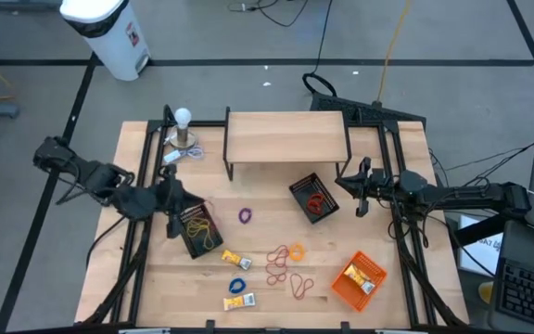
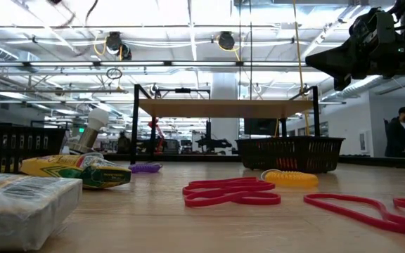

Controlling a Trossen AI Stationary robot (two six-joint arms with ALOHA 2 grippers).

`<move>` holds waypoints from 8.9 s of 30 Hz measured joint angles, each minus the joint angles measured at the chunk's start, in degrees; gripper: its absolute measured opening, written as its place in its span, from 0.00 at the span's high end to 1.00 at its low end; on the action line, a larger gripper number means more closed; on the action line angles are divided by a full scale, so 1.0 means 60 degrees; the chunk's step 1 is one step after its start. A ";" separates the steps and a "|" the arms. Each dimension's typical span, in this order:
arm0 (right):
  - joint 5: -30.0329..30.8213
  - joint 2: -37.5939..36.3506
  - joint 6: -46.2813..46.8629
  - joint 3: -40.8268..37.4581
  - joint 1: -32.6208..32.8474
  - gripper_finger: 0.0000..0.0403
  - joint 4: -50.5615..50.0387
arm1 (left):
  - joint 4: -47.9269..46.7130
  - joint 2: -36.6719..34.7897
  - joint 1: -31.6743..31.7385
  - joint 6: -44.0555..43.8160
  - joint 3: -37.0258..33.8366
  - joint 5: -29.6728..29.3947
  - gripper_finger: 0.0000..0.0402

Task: Pick & Place Office Desk Supplies
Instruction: Put the red rubber band into the left black bin, then put the yellow spring keychain into the right black bin

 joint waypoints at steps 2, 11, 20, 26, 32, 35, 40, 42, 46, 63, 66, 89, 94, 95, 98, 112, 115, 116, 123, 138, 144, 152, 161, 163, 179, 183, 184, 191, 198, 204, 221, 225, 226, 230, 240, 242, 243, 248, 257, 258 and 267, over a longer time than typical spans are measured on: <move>0.0000 0.0000 0.0004 0.0000 0.0000 0.99 -0.0002 | -0.0231 -0.0172 -0.0183 -0.0792 -0.0525 0.0005 1.00; 0.0011 0.0032 0.0076 0.0000 0.0000 0.99 -0.0230 | -0.1776 0.0332 -0.0414 -0.2937 -0.1723 0.1273 1.00; 0.0022 0.0160 0.0178 0.0000 0.0000 0.99 -0.0245 | -0.2260 0.1176 -0.0416 -0.3142 -0.1783 0.3073 1.00; 0.0025 0.0160 0.0181 -0.0001 0.0000 0.99 -0.0258 | -0.2710 0.1613 -0.0292 -0.3087 -0.1783 0.3432 1.00; 0.0025 0.0160 0.0314 0.0000 0.0000 0.99 -0.0292 | -0.3328 0.1910 0.0198 -0.2984 -0.1783 0.3360 1.00; 0.0025 0.0160 0.0329 0.0000 0.0000 0.99 -0.0292 | -0.3725 0.2149 0.0439 -0.2875 -0.1783 0.3359 1.00; 0.0025 0.0284 0.0343 -0.0001 0.0000 0.99 -0.0338 | -0.4151 0.2356 0.0566 -0.2604 -0.1779 0.3466 1.00; 0.0027 0.0326 0.0276 -0.0004 0.0000 0.99 -0.0372 | -0.4115 0.2348 0.0534 -0.2352 -0.1777 0.3595 1.00; 0.0029 0.0328 0.0239 0.0000 0.0000 0.99 -0.0239 | -0.4016 0.2327 0.0551 -0.1933 -0.1640 0.3676 1.00; 0.0025 0.0328 0.0299 -0.0003 0.0000 0.99 -0.0068 | -0.2629 0.3531 0.0959 -0.0254 -0.1622 0.4570 1.00; -0.0007 0.0331 0.0288 -0.0003 0.0000 0.99 -0.0077 | -0.2504 0.3547 0.0998 0.0058 -0.1622 0.4812 1.00; 0.0029 0.0331 0.0317 -0.0004 0.0000 0.99 -0.0073 | -0.2339 0.3547 0.1045 0.0316 -0.2329 0.4801 1.00; 0.0084 0.0331 0.0310 -0.0003 0.0000 0.99 -0.0077 | -0.2343 0.3547 0.1045 0.0477 -0.2329 0.4646 1.00; 0.0081 0.0331 0.0315 0.0000 0.0000 0.99 -0.0077 | -0.2343 0.3547 0.1045 0.0435 -0.2329 0.4637 1.00; 0.0074 0.0331 0.0337 -0.0004 0.0000 0.99 -0.0083 | -0.2343 0.3547 0.1045 0.0157 -0.2329 0.4637 0.99; 0.0042 0.0331 0.0421 -0.0001 0.0000 0.99 -0.0119 | -0.2343 0.3547 0.1045 -0.0489 -0.2329 0.4881 0.69; 0.0040 0.0331 0.0404 0.0000 0.0000 0.99 -0.0146 | -0.2374 0.3547 0.1045 -0.0641 -0.2329 0.4946 0.59; 0.0037 0.0331 0.0397 -0.0004 0.0000 0.99 -0.0146 | -0.2389 0.3547 0.1045 -0.0646 -0.2329 0.5035 0.56; 0.0052 0.0331 0.0319 -0.0001 0.0000 0.99 -0.0143 | -0.2817 0.3511 0.1045 -0.0236 -0.2240 0.5614 0.40; 0.0060 0.0331 0.0317 0.0000 0.0000 0.99 -0.0143 | -0.1667 0.2808 0.0945 0.2356 -0.1099 0.3038 0.40; 0.0036 0.0329 0.0370 -0.0001 0.0000 0.99 -0.0144 | 0.1351 0.0565 0.1228 0.4292 -0.1785 0.3114 0.57; 0.0036 0.0330 0.0386 -0.0001 0.0000 0.99 -0.0143 | 0.3147 -0.2921 0.2350 0.3793 -0.3549 0.1638 0.82; 0.0033 0.0328 0.0402 0.0000 0.0000 0.99 -0.0204 | 0.4679 -0.5053 0.3236 0.3172 -0.5480 0.3098 0.98; 0.0036 0.0328 0.0555 -0.0004 0.0000 0.99 -0.0371 | 0.4772 -0.5282 0.3227 0.3146 -0.5696 0.3112 0.97; 0.0066 0.0328 0.1048 -0.0003 0.0000 0.99 0.0079 | 0.6632 -0.7586 0.3236 0.4631 -0.8225 0.2805 0.99; 0.0069 0.0413 0.1239 0.0000 0.0000 0.99 0.0064 | 0.7185 -0.8146 0.3410 0.4495 -0.9204 0.2869 0.99; 0.0073 0.0445 0.1263 -0.0001 0.0000 0.99 0.0119 | 0.7285 -0.8249 0.3469 0.4364 -0.9400 0.2917 0.99; 0.0076 0.0625 0.1421 -0.0002 0.0000 0.99 0.0302 | 0.7489 -0.8241 0.3744 0.4100 -0.9579 0.3924 0.99; 0.0074 0.0823 0.1381 -0.0003 0.0000 0.99 0.0298 | 0.7501 -0.8219 0.3744 0.4198 -0.9575 0.3847 0.97; -0.0005 0.1394 0.2265 0.0100 0.0012 0.99 0.0743 | 0.7564 -0.8219 0.3743 0.4698 -0.9578 0.3709 0.96; 0.2423 0.6886 -0.0495 0.7112 0.3177 0.99 -0.4365 | 0.8225 -0.8215 0.3744 0.5007 -0.9597 0.3535 0.96; 0.2423 0.8064 -0.0014 0.8380 0.3648 0.99 -0.5764 | 0.7947 -0.8215 0.3741 0.4848 -0.9597 0.3536 0.99; 0.2324 0.8284 0.0253 0.8657 0.3734 0.98 -0.6076 | 0.7881 -0.8215 0.3741 0.4814 -0.9593 0.3532 0.99; 0.1608 0.9283 0.1022 0.9225 0.4012 0.89 -0.7070 | 0.7768 -0.8215 0.3742 0.4634 -0.9593 0.3456 0.98; 0.0273 1.1348 0.1140 0.9589 0.4855 0.55 -0.6876 | 0.7635 -0.8215 0.3741 0.4260 -0.9586 0.3395 0.96; 0.0321 1.1733 0.0775 0.9592 0.4966 0.54 -0.6850 | 0.7632 -0.8215 0.3743 0.4193 -0.9586 0.3394 0.98; 0.0317 1.1940 0.0678 0.9592 0.4991 0.54 -0.6777 | 0.7635 -0.8215 0.3744 0.4176 -0.9586 0.3391 0.98; 0.0452 1.2514 0.0636 0.9594 0.4848 0.56 -0.6465 | 0.7635 -0.8215 0.3744 0.4134 -0.9586 0.3388 0.98; 0.0990 1.2790 0.0869 0.9595 0.4707 0.57 -0.6716 | 0.7638 -0.8215 0.3741 0.4035 -0.9586 0.3388 0.95; 0.0903 1.2790 0.0916 0.9595 0.4706 0.57 -0.6729 | 0.7635 -0.8215 0.3741 0.4035 -0.9586 0.3388 0.96; 0.0790 1.2786 0.1241 0.9514 0.4654 0.60 -0.7088 | 0.7628 -0.8215 0.3744 0.4020 -0.9586 0.3388 0.97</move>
